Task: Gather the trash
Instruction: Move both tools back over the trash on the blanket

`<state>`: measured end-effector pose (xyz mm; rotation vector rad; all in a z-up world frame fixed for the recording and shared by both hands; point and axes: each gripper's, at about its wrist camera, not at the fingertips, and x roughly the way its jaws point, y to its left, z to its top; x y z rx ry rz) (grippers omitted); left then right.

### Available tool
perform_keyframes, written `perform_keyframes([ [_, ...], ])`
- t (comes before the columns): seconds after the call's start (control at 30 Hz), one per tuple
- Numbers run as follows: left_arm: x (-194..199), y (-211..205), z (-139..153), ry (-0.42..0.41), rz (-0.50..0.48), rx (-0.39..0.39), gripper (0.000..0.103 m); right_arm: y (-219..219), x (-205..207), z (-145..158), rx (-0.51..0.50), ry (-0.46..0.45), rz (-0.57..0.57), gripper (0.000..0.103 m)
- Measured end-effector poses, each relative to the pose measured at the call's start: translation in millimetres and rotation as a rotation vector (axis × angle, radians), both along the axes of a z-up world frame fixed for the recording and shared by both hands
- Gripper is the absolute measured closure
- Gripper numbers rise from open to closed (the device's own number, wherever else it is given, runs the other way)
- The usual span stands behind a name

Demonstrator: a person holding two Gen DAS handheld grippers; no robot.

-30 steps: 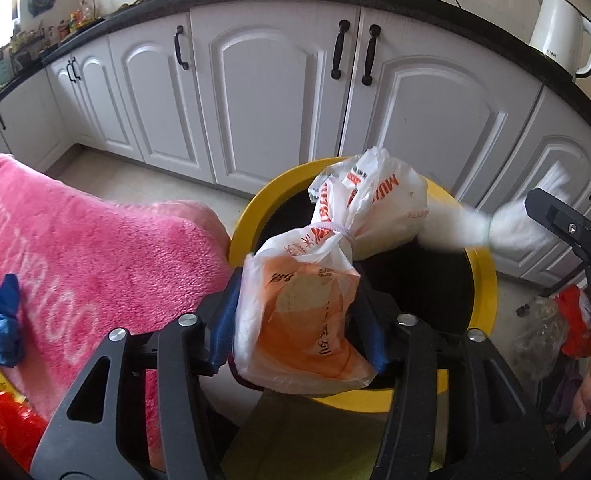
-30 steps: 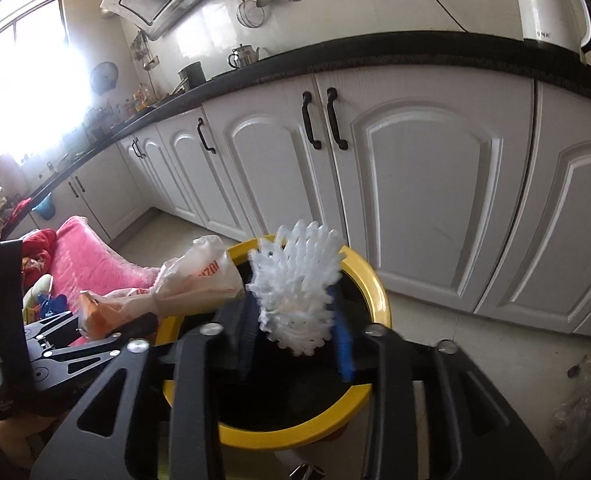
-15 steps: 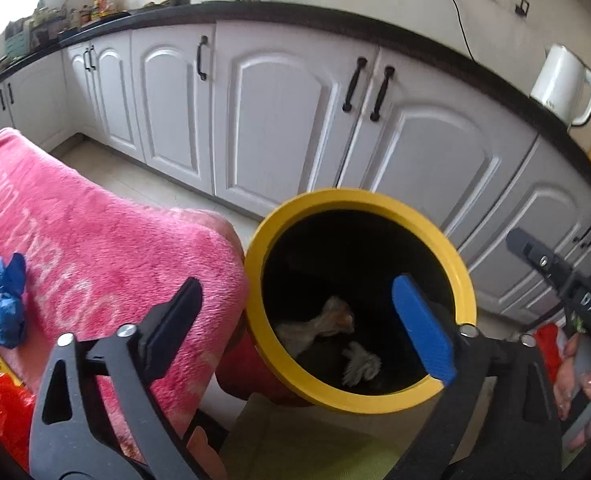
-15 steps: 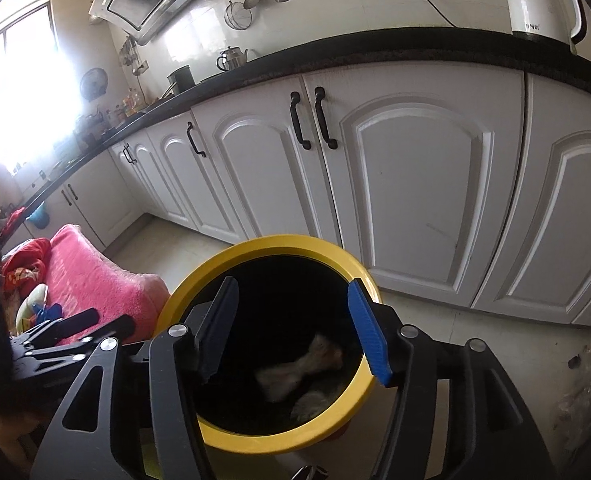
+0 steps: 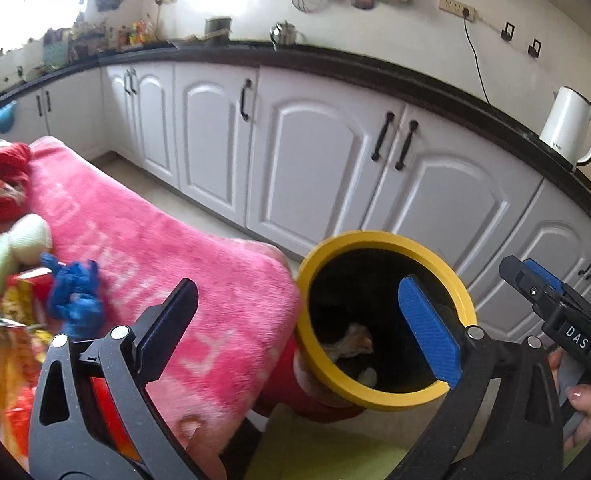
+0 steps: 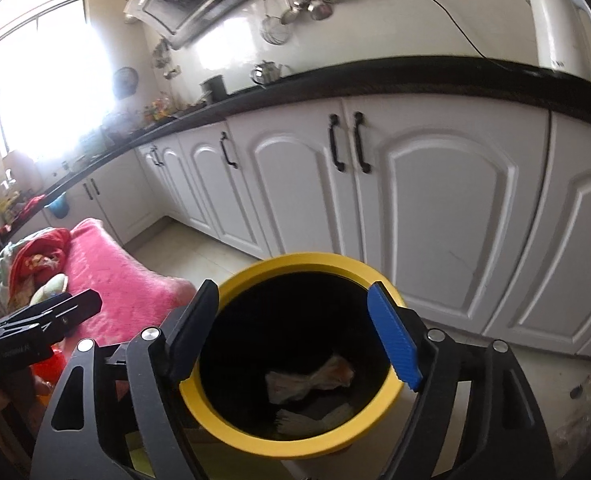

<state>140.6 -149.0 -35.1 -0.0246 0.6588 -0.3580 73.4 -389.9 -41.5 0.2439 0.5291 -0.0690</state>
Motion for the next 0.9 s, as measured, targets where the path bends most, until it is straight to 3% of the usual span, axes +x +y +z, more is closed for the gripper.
perform_keyframes([
  [0.33,-17,54,24,-0.082,0.107,-0.05,0.011,44,-5,18,-0.066,-0.066,0.128,0.022],
  [0.9,-30,122,36,-0.118,0.244,-0.104,0.011,108,-2,32,-0.1,-0.087,0.296,0.017],
])
